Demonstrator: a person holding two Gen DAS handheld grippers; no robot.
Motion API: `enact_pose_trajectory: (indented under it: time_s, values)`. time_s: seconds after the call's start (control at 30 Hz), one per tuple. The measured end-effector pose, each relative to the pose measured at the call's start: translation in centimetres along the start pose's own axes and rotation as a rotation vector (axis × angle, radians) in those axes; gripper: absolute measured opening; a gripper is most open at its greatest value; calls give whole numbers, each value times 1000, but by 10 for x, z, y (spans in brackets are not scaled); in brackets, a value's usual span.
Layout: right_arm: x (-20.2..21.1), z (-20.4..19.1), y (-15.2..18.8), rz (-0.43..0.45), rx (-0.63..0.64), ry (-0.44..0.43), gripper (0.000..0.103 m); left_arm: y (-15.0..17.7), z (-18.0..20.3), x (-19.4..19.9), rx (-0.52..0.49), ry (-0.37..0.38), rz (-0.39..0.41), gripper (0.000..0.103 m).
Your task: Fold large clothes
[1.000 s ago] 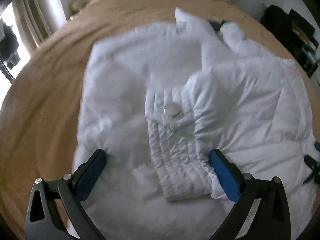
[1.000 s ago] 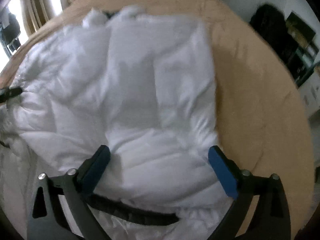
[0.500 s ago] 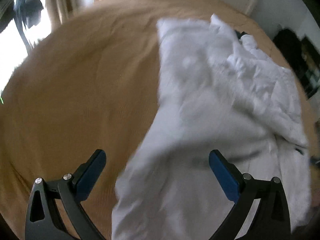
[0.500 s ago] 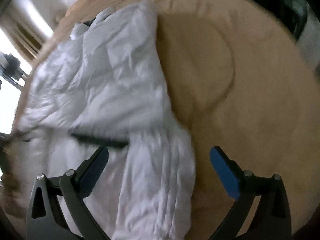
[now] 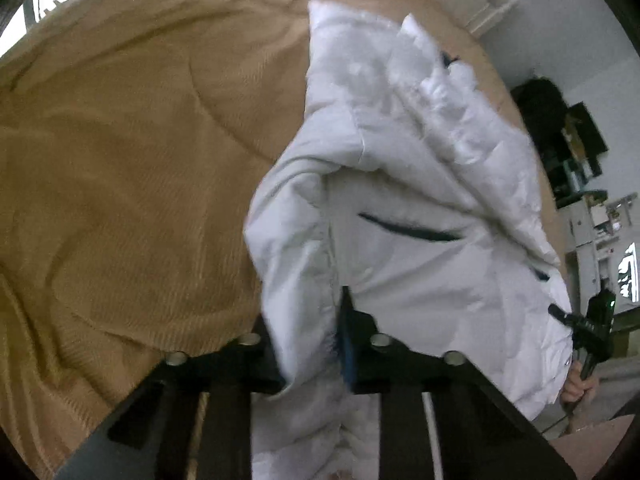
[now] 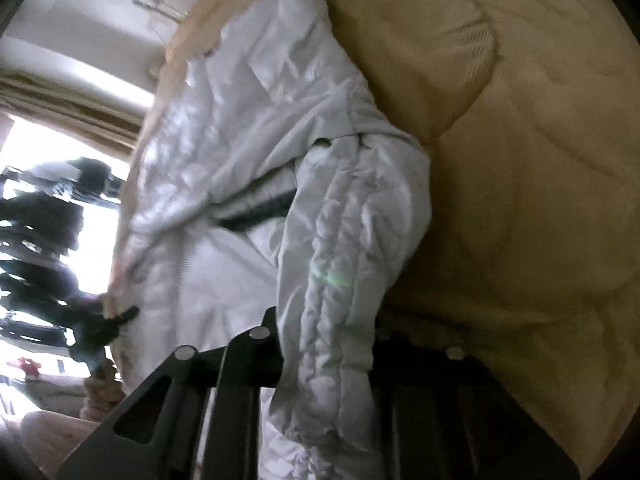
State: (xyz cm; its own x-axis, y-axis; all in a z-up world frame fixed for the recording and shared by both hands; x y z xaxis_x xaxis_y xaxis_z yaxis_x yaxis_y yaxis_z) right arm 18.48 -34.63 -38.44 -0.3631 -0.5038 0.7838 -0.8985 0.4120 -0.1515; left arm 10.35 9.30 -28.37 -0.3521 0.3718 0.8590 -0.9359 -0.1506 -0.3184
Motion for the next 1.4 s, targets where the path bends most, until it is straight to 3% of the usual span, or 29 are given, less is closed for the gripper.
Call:
enact_pose_trajectory:
  time_s: [0.13,0.23,0.33,0.37,0.4,0.47,0.5,0.57,0.63,0.67,0.7,0.73,0.77,0.8,0.9,1.0,1.07,1.2,1.33,1.4]
  values:
    - [20,-12,16,35,-21,-49,16,9,-6,22,26,23,46,15]
    - [-3,7,22,-9,-10,46,24,18,-27,3,67,0,-14,21]
    - [-22,25,25,-75,-47,92,43,25,-40,-5,129,54,-48,36]
    - [-20,25,28,-76,-59,57,46,29,-41,0,144,97,-40,44]
    - [-15,25,33,-75,-60,23,52,34,-40,3,148,115,-41,64]
    - [-7,22,45,-97,-42,-24,70,48,-38,10,151,196,-55,87]
    - [-8,19,55,-124,-32,-51,80,57,-36,15,139,237,-57,87]
    - [-11,16,74,-157,-6,-96,82,71,-22,11,84,263,-81,87]
    - [-13,21,87,-146,28,-72,74,77,-12,-1,-13,131,-100,77]
    - [-15,19,88,-143,40,-59,66,78,-10,-5,-46,76,-104,62]
    - [-16,18,85,-144,37,-62,36,79,-3,-9,-75,39,-111,48]
    - [-13,15,81,-135,30,-70,20,76,3,-9,-97,24,-104,39]
    - [-5,13,76,-106,32,-78,17,72,8,-6,-101,35,-84,23]
    - [7,7,71,-66,47,-90,14,68,11,2,-100,50,-58,19]
    - [54,-9,64,43,82,-172,12,62,19,39,-112,106,55,17]
    - [77,-22,76,74,124,-196,12,64,25,75,-150,154,142,17]
    - [90,-20,90,63,152,-232,12,71,23,89,-155,190,159,17]
    - [88,-16,99,29,188,-207,12,83,21,83,-147,206,122,18]
    - [96,-29,61,69,148,-256,12,59,35,78,-129,208,112,18]
    - [109,-46,28,110,156,-290,12,24,44,89,-132,218,152,18]
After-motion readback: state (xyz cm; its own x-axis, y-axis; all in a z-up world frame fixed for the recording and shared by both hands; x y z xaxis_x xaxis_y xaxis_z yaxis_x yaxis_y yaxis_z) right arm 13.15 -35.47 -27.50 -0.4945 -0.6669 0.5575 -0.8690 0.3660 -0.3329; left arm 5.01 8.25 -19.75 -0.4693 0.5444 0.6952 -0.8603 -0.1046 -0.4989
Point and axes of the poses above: each gripper's, at about its wrist camera, not at the fingertips, and x roughly against the way its jaws point, z to its right, y to its underside, the point moved 8 cm from there along -x, roughly the way its jaws point, and after that the axes turned 5 degrees about -x, right-handed, at the moved point
